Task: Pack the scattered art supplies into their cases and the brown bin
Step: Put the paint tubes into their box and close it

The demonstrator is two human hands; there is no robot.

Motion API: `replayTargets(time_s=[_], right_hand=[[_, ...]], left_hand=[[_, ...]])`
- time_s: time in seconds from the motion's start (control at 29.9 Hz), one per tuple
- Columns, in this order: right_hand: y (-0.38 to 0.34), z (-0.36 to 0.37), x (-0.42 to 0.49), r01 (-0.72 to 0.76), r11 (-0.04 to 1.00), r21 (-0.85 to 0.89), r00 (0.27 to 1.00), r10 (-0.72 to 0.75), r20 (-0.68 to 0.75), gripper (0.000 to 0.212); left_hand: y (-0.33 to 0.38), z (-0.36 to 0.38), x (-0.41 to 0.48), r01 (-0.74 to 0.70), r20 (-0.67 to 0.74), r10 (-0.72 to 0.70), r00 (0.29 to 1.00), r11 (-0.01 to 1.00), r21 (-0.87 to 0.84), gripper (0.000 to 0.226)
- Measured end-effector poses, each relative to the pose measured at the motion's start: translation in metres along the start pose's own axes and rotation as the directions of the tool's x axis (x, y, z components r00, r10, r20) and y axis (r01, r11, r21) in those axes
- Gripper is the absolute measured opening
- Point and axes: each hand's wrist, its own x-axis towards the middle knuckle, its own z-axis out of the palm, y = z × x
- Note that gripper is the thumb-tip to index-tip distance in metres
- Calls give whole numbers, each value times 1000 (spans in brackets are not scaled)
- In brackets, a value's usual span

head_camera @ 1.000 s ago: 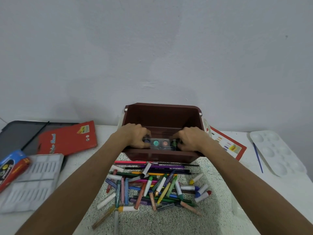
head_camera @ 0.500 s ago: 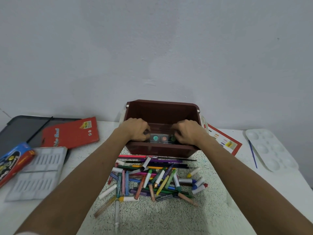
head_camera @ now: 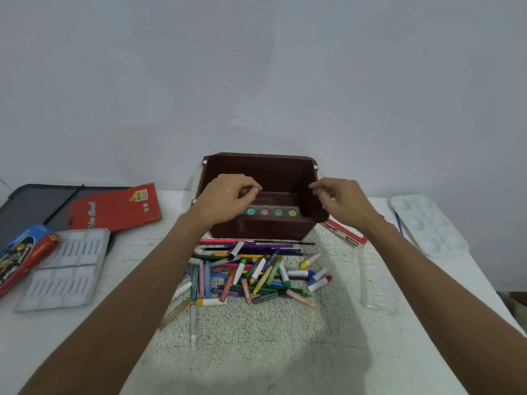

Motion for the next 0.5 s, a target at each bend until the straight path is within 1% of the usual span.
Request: replayTargets(time_s=[0.13,0.23,0.37,0.43,0.5], right_hand=[[8,-23,-26,-75,997,37,997,76,-27,25],[18,-35,-46,-145,987,68,989,147,-28,23],[34,-40,-70,-193,978,73,980,196,-36,24],[38,-38,-77,-209,976,66,977,211,-25,25],[40,-31,-83,-233,971,50,972,234,-13,26]], left_hand=[[32,13,-9,-56,-58,52,997,995,-78,21],[60,26,-13,-68,-116,49,992,985,-159,19],[97,49,-19,-101,-124,73,990,966,-236,18],[107,60,-24,-78,-133,41,990,955,-286,19],[110,73,-32,-36,-127,-3,992,953,-302,19]])
